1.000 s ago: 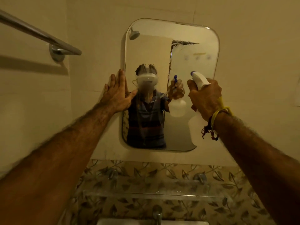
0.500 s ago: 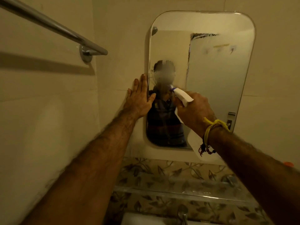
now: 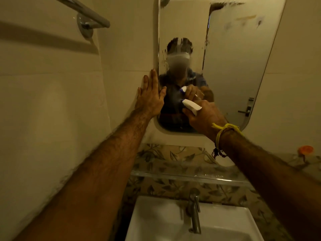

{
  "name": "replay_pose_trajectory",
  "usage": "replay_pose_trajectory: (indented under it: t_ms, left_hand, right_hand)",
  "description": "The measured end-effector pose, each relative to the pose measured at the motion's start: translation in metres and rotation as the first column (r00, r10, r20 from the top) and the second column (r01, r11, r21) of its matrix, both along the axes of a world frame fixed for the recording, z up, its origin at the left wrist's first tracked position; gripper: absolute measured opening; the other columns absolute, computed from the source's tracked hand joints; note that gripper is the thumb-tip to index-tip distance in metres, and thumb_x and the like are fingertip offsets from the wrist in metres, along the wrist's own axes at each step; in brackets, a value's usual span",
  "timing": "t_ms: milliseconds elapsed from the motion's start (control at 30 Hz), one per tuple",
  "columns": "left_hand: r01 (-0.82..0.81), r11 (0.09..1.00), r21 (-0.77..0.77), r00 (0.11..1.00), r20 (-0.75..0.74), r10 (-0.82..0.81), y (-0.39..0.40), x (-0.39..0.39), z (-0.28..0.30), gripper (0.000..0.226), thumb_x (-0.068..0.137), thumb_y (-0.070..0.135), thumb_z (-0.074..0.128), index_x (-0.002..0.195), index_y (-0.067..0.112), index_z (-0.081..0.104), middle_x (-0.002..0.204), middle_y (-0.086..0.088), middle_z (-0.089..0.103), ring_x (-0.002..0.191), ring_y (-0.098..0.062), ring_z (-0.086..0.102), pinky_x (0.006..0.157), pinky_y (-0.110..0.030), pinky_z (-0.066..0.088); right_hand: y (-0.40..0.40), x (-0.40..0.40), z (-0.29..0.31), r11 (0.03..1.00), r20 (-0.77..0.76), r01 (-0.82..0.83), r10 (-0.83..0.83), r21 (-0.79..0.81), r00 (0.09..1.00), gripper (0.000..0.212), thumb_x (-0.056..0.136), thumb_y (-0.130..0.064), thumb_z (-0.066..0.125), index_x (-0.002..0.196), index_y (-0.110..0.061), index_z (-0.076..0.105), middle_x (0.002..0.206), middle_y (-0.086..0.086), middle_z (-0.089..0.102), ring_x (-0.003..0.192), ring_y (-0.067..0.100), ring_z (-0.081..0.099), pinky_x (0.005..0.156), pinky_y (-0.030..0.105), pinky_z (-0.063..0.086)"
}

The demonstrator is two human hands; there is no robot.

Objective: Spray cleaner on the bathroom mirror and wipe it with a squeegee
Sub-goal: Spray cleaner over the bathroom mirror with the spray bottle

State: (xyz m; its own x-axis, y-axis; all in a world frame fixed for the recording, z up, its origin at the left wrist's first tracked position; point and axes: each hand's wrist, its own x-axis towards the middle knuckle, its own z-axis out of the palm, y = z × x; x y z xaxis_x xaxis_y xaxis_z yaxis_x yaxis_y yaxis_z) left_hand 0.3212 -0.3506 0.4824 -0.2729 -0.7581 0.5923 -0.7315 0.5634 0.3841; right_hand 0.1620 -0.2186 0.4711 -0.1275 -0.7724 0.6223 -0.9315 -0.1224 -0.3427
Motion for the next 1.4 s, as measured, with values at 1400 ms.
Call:
replay_pose_trajectory:
  t_ms: [1400]
  left_hand:
    - [-0.123, 0.738, -0.664, 0.990, -0.136, 0.043, -0.086, -0.017, 0.088, 0.086, 0.097, 0.065, 0.029, 0.162, 0.012, 0.012, 0.170, -0.013, 0.009, 0.157, -0.033, 0.004, 0.124, -0.060, -0.003]
  right_hand:
    - [-0.013, -0.034, 0.160, 0.883, 0.099, 0.014, 0.037, -0.468, 0.994, 0.036, 0.088, -0.042, 0.066, 0.112, -0.015, 0.066, 0.096, 0.004, 0.067, 0.081, 0.022, 0.065, 0.064, 0.033, 0.057]
